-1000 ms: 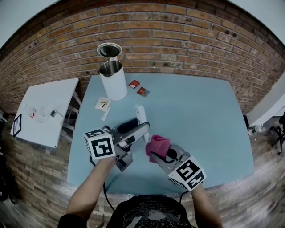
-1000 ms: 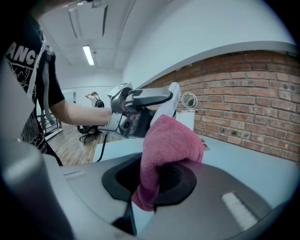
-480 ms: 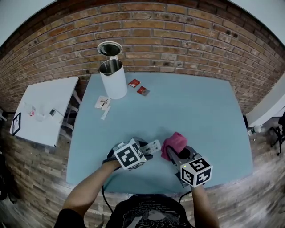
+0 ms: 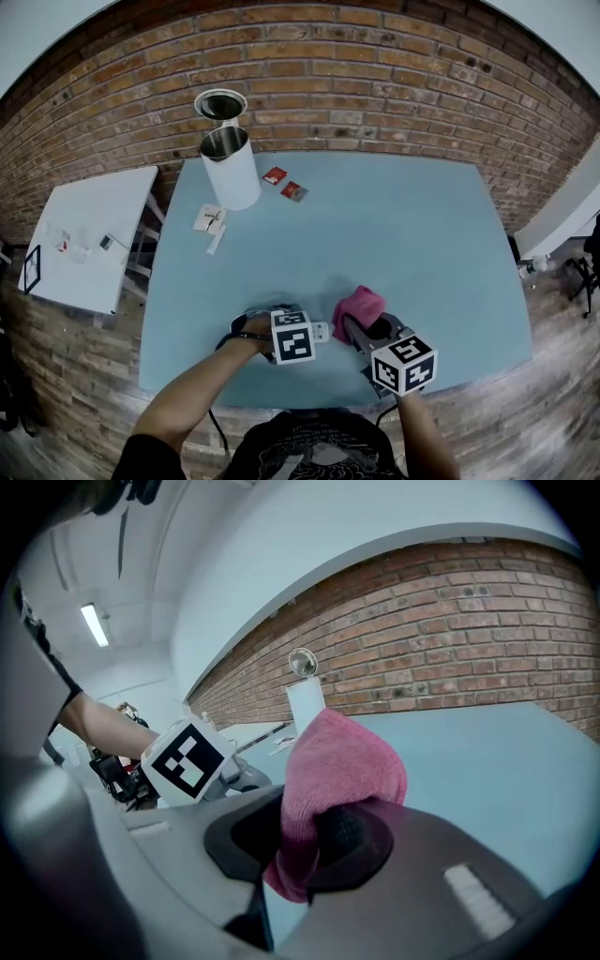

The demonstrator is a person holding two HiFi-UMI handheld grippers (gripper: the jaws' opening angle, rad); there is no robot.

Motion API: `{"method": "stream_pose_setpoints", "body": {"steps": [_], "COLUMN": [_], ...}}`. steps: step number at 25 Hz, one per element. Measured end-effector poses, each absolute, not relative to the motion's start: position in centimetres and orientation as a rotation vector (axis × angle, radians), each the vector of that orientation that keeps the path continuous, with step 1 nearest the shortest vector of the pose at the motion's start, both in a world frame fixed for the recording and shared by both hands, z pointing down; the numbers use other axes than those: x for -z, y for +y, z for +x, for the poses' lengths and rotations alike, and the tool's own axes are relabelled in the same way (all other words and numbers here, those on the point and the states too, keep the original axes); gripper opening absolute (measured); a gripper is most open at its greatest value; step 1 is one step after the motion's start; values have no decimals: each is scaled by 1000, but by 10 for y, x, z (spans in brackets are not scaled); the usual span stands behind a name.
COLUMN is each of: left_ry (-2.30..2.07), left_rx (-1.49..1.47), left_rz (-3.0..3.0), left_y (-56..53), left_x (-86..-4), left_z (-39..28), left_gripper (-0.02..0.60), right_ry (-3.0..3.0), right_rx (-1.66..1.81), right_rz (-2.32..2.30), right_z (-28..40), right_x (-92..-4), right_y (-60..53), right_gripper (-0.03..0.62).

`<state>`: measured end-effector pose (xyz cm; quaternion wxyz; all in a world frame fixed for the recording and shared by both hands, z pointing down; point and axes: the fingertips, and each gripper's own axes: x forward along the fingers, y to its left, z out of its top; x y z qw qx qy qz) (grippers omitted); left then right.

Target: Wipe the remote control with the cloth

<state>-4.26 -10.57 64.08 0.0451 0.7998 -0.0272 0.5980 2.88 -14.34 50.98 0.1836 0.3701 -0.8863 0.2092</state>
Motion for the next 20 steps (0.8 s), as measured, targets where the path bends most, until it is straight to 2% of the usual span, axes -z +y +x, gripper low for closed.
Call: {"method": "stream_pose_setpoints", "body": {"steps": [6, 8, 9, 10, 20], "left_ry": [-97, -110, -119, -132, -330], "left_rx": [-1804, -1796, -1789, -1780, -1712], "left_rz": [2502, 2533, 2541, 2548, 2507], "left_y": [-106, -107, -107, -107, -100], "left_x": [-642, -637, -635, -632, -639], "left_z": [-46, -48, -51, -54, -115], "left_gripper": [253, 269, 316, 321, 319], "right_ry": [-2506, -2521, -2530, -2543, -2619], "right_rx": [-626, -656, -676, -699, -919], "right_rz": [1000, 981, 971, 960, 749], "right_z": [18, 11, 7, 2, -79], "right_x": [-517, -518, -518, -518, -527], "right_y": [-139, -138, -139, -139, -138], "right_gripper": [64, 64, 64, 64, 64]}}
